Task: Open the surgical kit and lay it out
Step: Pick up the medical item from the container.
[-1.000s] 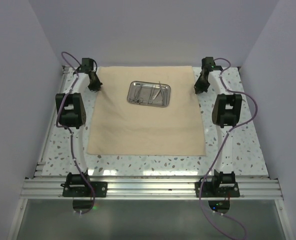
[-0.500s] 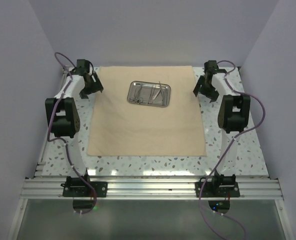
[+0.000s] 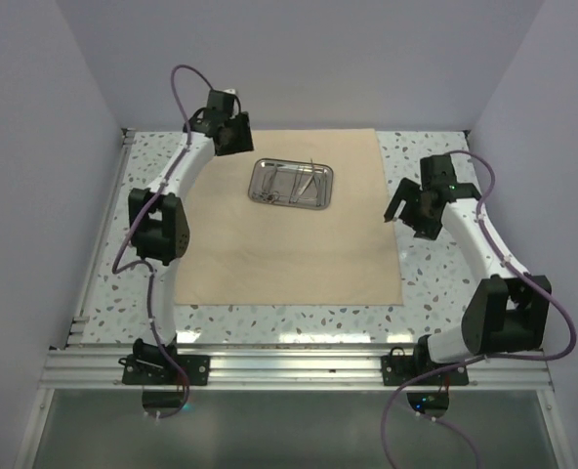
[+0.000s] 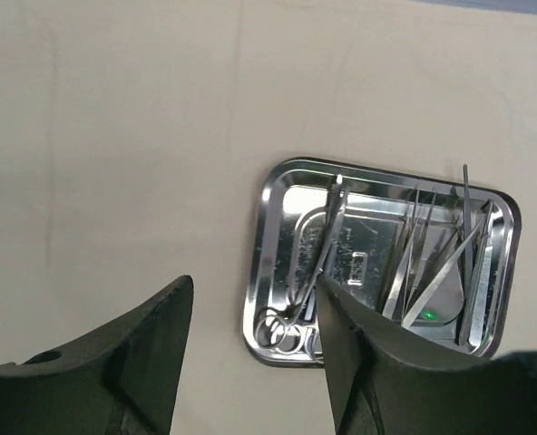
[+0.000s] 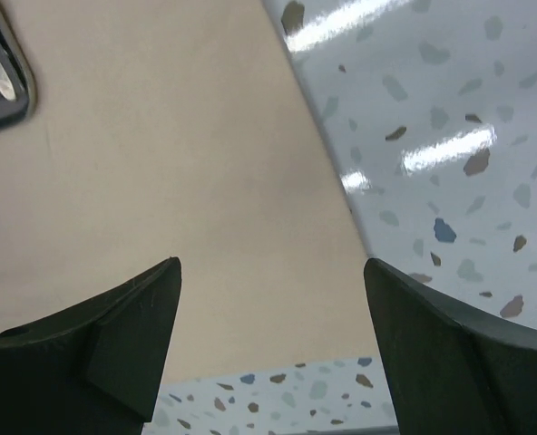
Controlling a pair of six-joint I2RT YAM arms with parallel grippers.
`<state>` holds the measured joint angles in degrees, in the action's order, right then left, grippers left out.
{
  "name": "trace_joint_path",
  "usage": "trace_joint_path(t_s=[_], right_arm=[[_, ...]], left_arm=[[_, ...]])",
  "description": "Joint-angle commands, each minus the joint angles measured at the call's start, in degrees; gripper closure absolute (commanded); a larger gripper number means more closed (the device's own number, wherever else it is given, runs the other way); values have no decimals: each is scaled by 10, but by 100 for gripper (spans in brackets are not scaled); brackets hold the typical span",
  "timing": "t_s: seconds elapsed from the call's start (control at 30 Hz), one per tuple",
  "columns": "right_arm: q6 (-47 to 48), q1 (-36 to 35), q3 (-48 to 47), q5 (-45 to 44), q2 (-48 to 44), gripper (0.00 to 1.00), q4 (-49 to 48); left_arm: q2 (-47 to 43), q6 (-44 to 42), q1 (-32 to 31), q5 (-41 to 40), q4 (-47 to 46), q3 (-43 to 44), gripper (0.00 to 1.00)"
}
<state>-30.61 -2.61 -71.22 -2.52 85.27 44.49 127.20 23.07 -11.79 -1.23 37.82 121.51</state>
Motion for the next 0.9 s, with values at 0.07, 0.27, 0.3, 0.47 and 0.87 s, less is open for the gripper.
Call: trace_joint_path(t_s=[0.07,0.27,0.3,0.47,0.87], right_arm=[[-9,-9,71,33,-103,15,29],[8,-9,90,12,-160,15,78],[10,-9,89,9,-171,15,89],[20,-8,85,-5,-194,14,117],[42,-10,96,-14,-199,15,133]], left_arm=[[69,-24,-31,54,-31,51,36],[124,-37,-83,58,-52,79,27],[128,-37,-97,51,-54,79,27],[150,-25,-128,0,-62,74,31],[126,-14,-133,-51,-68,51,37]])
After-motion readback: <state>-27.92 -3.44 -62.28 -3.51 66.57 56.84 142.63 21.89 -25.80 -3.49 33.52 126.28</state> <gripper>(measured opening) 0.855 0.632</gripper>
